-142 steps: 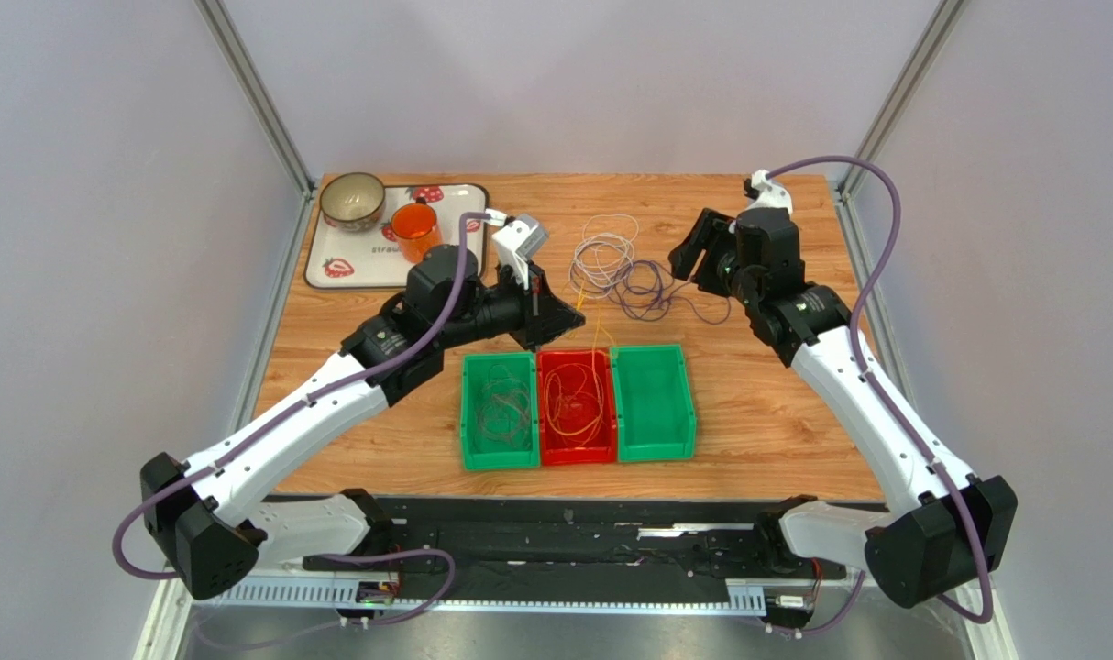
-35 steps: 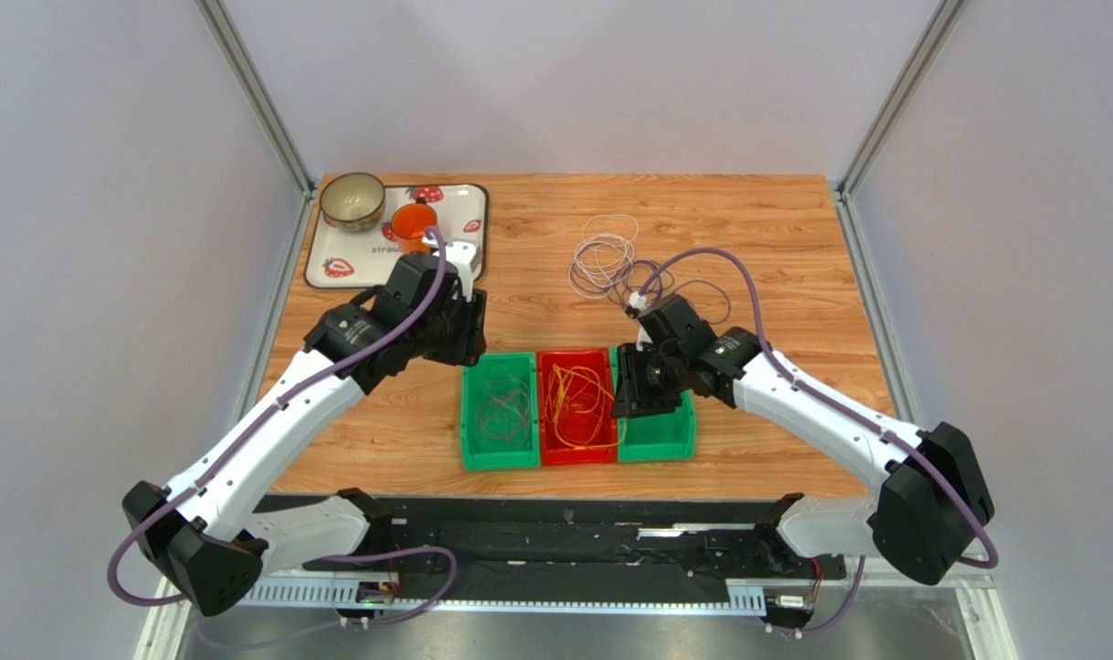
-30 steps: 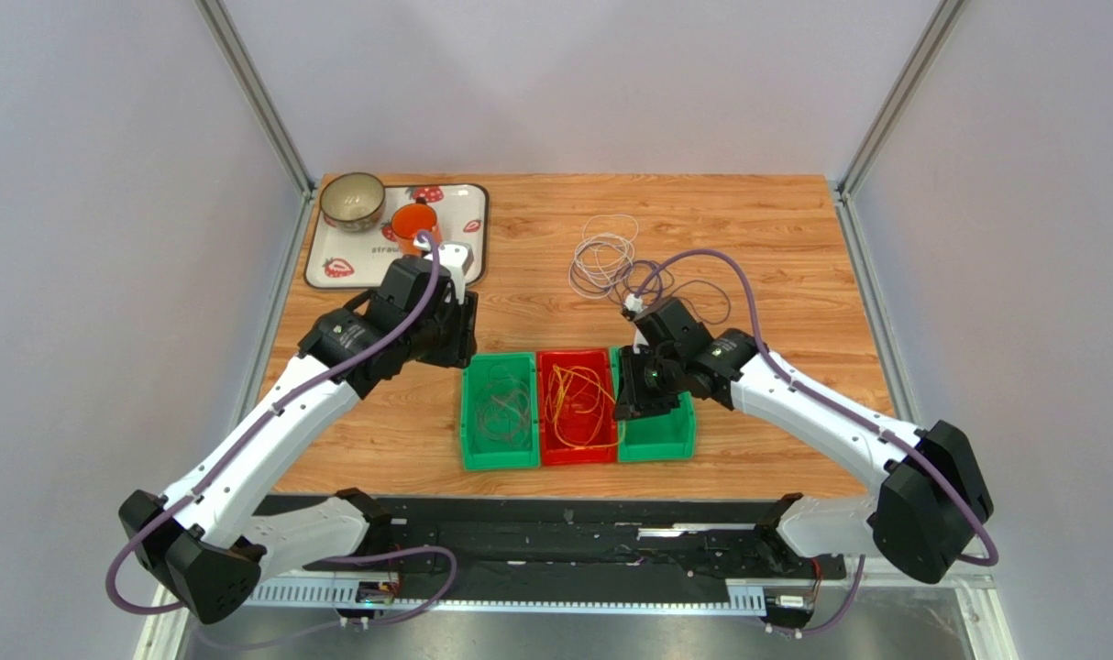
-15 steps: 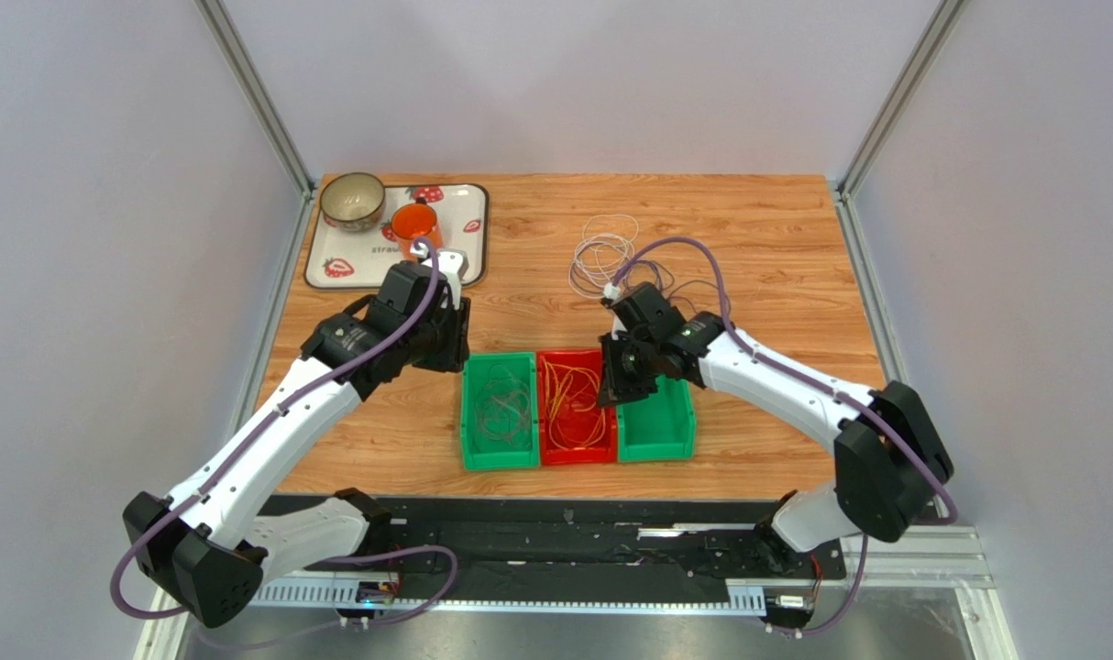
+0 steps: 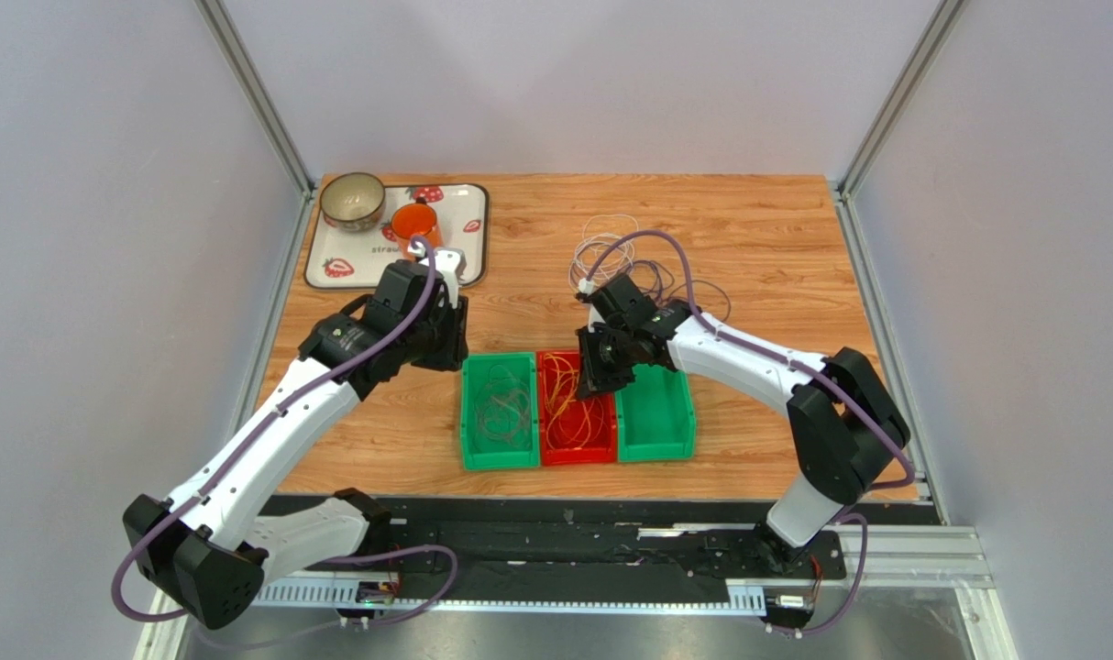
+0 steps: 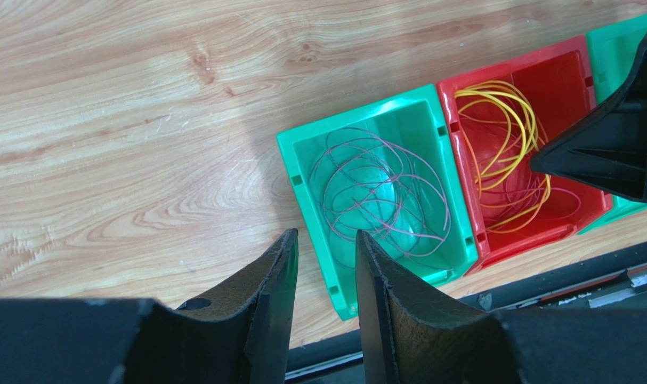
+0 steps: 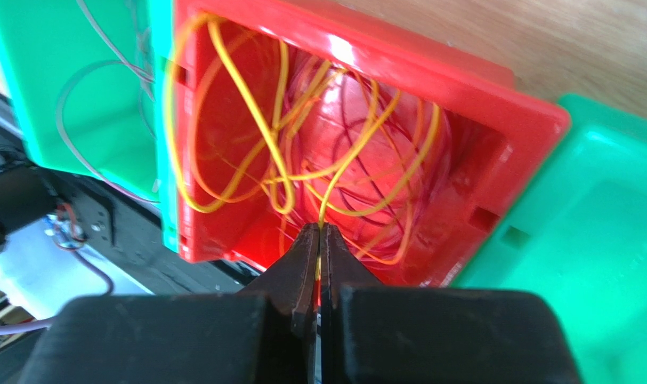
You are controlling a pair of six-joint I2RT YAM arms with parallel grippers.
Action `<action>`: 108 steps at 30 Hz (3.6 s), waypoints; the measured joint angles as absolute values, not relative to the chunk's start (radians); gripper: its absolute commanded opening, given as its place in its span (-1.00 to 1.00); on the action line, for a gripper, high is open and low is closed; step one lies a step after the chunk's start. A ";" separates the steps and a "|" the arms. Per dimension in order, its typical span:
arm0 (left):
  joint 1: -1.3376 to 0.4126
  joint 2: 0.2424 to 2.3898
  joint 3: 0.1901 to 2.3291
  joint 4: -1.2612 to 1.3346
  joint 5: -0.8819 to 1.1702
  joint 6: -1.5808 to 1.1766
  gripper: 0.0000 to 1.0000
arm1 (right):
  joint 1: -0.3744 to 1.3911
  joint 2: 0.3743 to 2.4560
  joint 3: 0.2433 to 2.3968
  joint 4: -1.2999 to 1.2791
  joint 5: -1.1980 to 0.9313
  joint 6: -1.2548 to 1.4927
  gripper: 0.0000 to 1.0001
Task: Untangle the cables
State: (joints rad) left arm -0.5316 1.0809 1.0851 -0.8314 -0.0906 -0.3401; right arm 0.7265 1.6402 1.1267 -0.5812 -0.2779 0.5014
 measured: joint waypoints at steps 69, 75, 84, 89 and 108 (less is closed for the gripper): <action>-0.516 1.145 1.132 -0.842 -0.166 -0.259 -0.03 | 0.268 2.201 1.909 -0.885 0.276 0.347 -0.04; -0.516 1.145 1.128 -0.839 -0.159 -0.259 -0.03 | 0.255 2.201 1.856 -0.888 0.242 0.373 -0.07; -0.516 1.159 1.128 -0.839 -0.150 -0.258 -0.03 | 0.267 2.174 1.777 -0.879 0.204 0.375 -0.03; -0.516 1.180 1.128 -0.840 -0.146 -0.258 -0.04 | 0.266 2.143 1.728 -0.878 0.203 0.388 0.03; -0.516 1.196 1.128 -0.840 -0.147 -0.255 -0.04 | 0.147 2.127 1.621 -0.733 0.059 0.270 -0.08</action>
